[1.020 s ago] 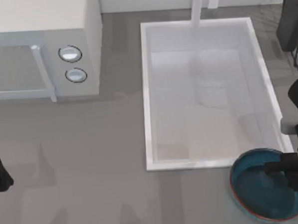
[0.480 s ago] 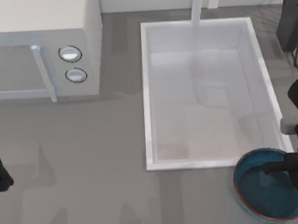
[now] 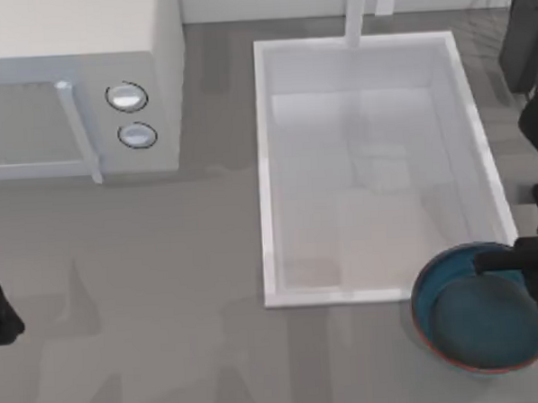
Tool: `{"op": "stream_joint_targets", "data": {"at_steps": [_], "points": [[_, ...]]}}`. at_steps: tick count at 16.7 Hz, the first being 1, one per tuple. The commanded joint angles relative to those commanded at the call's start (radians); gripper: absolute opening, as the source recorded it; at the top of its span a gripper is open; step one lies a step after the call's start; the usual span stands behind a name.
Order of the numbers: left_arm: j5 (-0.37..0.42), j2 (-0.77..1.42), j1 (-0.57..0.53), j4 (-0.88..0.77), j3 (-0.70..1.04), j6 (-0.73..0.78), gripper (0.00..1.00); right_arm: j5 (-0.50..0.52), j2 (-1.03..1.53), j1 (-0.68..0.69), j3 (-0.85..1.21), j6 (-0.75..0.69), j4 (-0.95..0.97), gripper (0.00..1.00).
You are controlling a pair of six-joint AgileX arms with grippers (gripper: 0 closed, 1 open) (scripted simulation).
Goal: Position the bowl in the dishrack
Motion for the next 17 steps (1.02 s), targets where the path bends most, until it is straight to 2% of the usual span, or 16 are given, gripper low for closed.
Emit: {"op": "stream_joint_targets", "data": {"at_steps": [6, 9, 17], "points": [[0.0, 0.0, 0.0, 0.0, 0.0, 0.0, 1.0, 0.001, -0.049, -0.006, 0.354, -0.006, -0.454, 0.0], [0.0, 0.0, 0.0, 0.0, 0.0, 0.0, 1.0, 0.001, -0.085, -0.009, 0.493, -0.012, -0.603, 0.0], [0.0, 0.0, 0.0, 0.0, 0.0, 0.0, 1.0, 0.0, -0.104, -0.008, 0.545, -0.015, -0.654, 0.0]]}}
